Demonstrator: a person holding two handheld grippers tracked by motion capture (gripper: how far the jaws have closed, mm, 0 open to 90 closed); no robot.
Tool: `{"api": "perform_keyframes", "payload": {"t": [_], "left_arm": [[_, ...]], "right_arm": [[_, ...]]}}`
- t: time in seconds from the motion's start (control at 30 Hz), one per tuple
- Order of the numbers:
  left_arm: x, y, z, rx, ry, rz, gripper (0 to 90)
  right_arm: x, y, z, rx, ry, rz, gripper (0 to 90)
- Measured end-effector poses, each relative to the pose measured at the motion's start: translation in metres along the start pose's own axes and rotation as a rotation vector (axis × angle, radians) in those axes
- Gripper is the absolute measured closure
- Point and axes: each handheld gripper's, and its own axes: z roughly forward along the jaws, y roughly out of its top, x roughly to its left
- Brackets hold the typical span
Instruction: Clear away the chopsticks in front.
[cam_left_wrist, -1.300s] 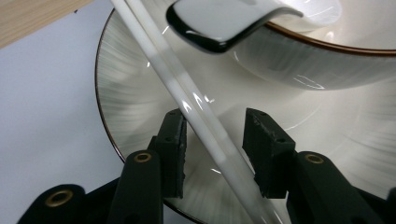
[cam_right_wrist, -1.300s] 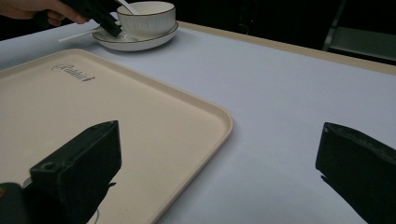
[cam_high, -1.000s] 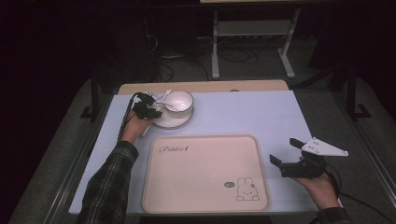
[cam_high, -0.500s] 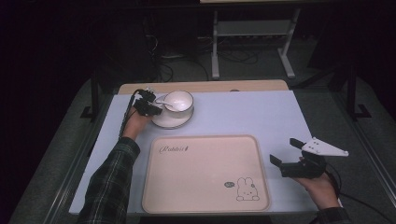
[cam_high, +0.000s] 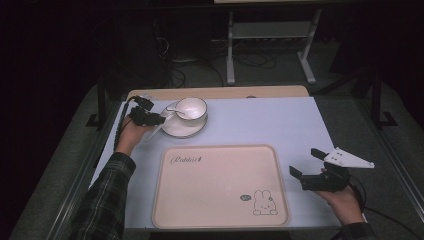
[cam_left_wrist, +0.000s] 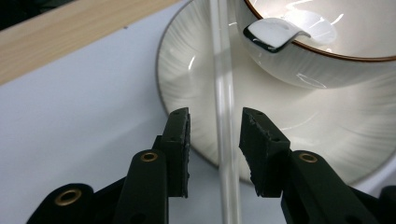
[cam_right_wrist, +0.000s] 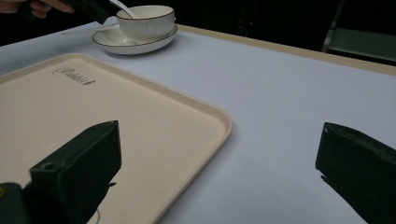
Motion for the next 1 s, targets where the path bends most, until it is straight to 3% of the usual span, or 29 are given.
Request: {"api": "perform_keyframes", "payload": {"t": [0.1,0.23,0.47,0.8,1.0], "left_arm": [[0.004,-0.005,-0.008,-0.004,-0.005,-0.009,63.7],[0.01,-0.017,-0.014,0.001,-0.047,-0.039,69.2],[0.009,-0.022,-0.009,-0.006,-0.084,-0.048,74.5],[0.007,-0.022,0.001,0.006,-0.083,-0.052,74.9],[0.006,-0.028,0.006,0.045,-0.08,-0.042,76.3]], "right_arm": [[0.001,0.0,0.0,0.001,0.002,-0.004,0.0],[0.002,0.001,0.001,0.002,0.001,-0.008,0.0],[0.002,0.001,0.001,0.003,0.0,-0.008,0.0],[0.001,0.0,0.001,0.006,-0.001,-0.007,0.0],[0.001,0.0,0.0,0.005,0.0,-0.007,0.0]]}}
